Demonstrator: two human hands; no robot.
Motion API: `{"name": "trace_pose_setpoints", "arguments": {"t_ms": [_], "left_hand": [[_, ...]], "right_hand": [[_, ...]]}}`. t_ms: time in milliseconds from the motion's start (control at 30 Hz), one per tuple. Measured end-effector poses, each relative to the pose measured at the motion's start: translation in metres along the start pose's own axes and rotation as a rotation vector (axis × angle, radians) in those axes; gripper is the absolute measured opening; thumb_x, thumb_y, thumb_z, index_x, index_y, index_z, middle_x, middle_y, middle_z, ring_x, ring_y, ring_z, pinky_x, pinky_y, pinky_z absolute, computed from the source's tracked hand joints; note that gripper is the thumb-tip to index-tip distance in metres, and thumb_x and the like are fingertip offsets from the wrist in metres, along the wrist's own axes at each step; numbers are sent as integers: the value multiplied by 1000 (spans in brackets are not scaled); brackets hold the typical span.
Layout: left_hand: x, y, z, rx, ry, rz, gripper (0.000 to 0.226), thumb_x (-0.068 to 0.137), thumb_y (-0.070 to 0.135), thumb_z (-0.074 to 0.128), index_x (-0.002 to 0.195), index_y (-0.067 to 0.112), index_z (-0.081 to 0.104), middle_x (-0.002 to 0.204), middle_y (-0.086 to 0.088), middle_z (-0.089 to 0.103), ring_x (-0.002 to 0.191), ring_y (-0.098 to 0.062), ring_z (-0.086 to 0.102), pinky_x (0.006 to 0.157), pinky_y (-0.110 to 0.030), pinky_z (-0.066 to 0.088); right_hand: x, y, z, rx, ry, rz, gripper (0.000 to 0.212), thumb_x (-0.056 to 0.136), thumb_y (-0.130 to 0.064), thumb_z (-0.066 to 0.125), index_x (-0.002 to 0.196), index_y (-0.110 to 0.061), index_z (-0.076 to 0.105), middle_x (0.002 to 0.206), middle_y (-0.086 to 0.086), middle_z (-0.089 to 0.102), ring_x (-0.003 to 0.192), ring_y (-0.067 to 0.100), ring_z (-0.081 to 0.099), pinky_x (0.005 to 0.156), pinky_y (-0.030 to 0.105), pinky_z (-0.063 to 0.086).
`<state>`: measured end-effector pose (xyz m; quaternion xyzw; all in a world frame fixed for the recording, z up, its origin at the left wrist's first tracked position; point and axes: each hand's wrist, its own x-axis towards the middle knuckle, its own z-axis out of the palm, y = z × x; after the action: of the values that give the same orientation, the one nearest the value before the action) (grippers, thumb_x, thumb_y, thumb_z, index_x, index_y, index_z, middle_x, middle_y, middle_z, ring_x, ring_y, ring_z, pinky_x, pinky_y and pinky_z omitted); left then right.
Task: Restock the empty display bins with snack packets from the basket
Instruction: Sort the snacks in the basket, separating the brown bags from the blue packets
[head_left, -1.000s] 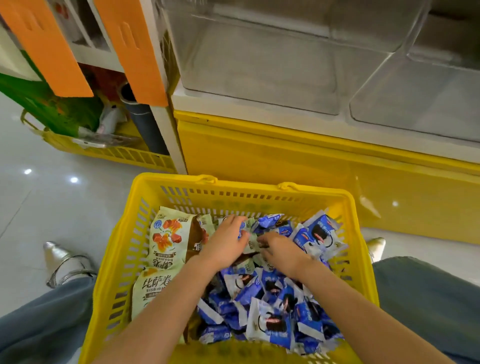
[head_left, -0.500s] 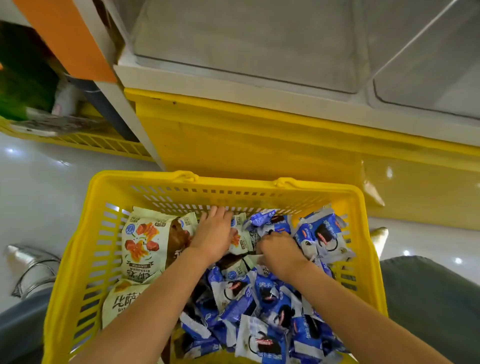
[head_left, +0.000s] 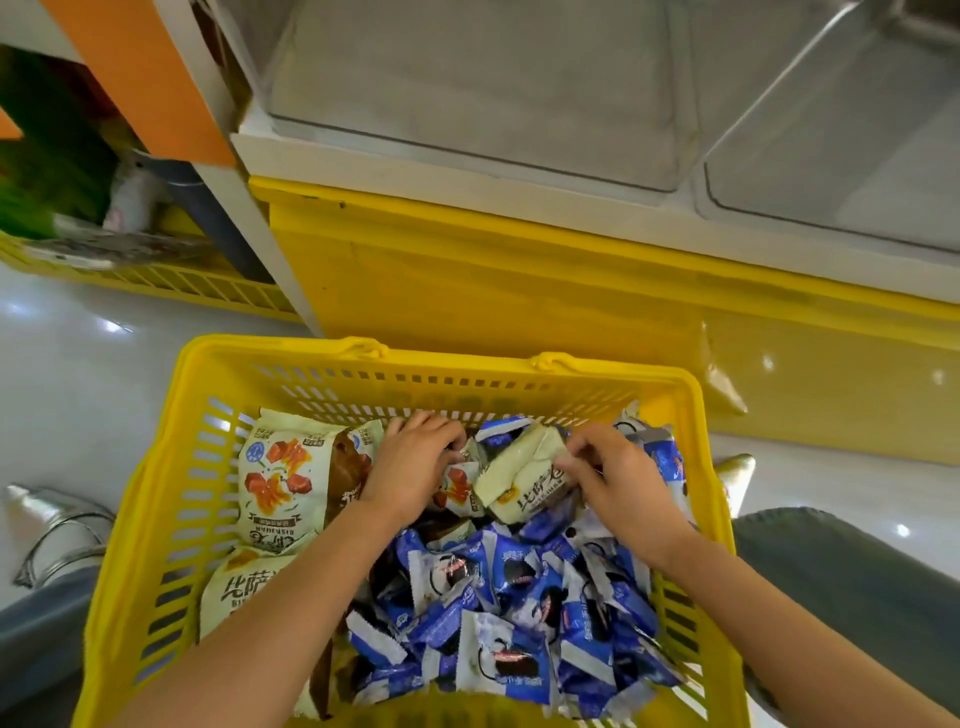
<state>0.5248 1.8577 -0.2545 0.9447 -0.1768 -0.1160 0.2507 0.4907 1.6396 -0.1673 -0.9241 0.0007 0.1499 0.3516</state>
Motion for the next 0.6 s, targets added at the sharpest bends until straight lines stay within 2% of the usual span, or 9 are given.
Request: {"name": "trace_pose_setpoints", "arguments": {"t_ms": [100, 167, 233, 300, 367, 433, 500, 533, 600], "left_hand": [[-12, 8, -16, -101, 126, -8, 11, 92, 19, 55, 83, 23, 50, 93, 9, 58, 100, -17, 49, 83, -30, 27], [-20, 18, -29, -206, 223, -12, 15, 92, 17, 54, 82, 24, 45, 90, 10, 54, 95, -16, 50, 82, -27, 26], [-26, 31, -43, -317, 305, -26, 9, 92, 22, 47, 84, 24, 44, 96, 6, 56, 97, -13, 48, 84, -25, 27], [-30, 41, -58, -406, 378, -57, 8, 93, 22, 43, 85, 21, 43, 100, -1, 57, 98, -14, 49, 84, -25, 32], [-36, 45, -73, -476, 457, -105, 10, 95, 16, 43, 86, 20, 42, 87, -1, 55, 81, -12, 50, 71, -20, 37], [-47, 47, -87, -531, 526, -182, 12, 97, 17, 41, 85, 21, 41, 70, 1, 47, 61, -8, 44, 55, -20, 35], [-62, 47, -96, -557, 598, -253, 19, 98, 16, 38, 81, 25, 37, 64, 2, 42, 54, -3, 41, 50, -18, 35], [-71, 46, -99, -549, 625, -285, 23, 99, 15, 37, 79, 26, 35, 64, 3, 40, 54, 0, 41, 50, -16, 35], [-90, 43, -101, -506, 618, -364, 27, 100, 16, 35, 76, 29, 32, 66, 4, 39, 56, 2, 41, 52, -17, 35]], "right_hand": [[-3, -12, -13, 215, 97, 22, 13, 95, -24, 50, 82, -26, 47, 87, 5, 57, 80, 19, 54, 71, 33, 46], [-9, -23, -23, 361, 191, 22, 9, 94, -31, 45, 87, -27, 50, 92, 2, 58, 83, 13, 54, 73, 27, 46], [-14, -32, -33, 455, 319, -1, 13, 93, -36, 40, 87, -29, 49, 84, -7, 55, 76, 5, 51, 68, 16, 43], [-19, -39, -44, 436, 432, -23, 15, 97, -31, 38, 84, -29, 46, 79, -8, 50, 69, 0, 47, 63, 10, 39], [-22, -45, -51, 364, 494, -10, 15, 98, -28, 38, 86, -26, 46, 80, -5, 52, 68, -5, 48, 59, 9, 39], [-28, -47, -52, 288, 459, 57, 18, 98, -33, 37, 91, -19, 48, 86, 7, 59, 77, 9, 56, 63, 23, 47], [-37, -50, -45, 279, 347, 139, 24, 99, -36, 36, 89, -17, 47, 87, 18, 62, 78, 31, 62, 65, 47, 53], [-42, -54, -39, 294, 294, 172, 24, 99, -35, 36, 86, -17, 46, 83, 18, 62, 74, 32, 63, 64, 50, 54], [-48, -59, -23, 280, 175, 214, 26, 100, -31, 37, 78, -19, 43, 69, 10, 57, 59, 22, 58, 57, 36, 53]]}}
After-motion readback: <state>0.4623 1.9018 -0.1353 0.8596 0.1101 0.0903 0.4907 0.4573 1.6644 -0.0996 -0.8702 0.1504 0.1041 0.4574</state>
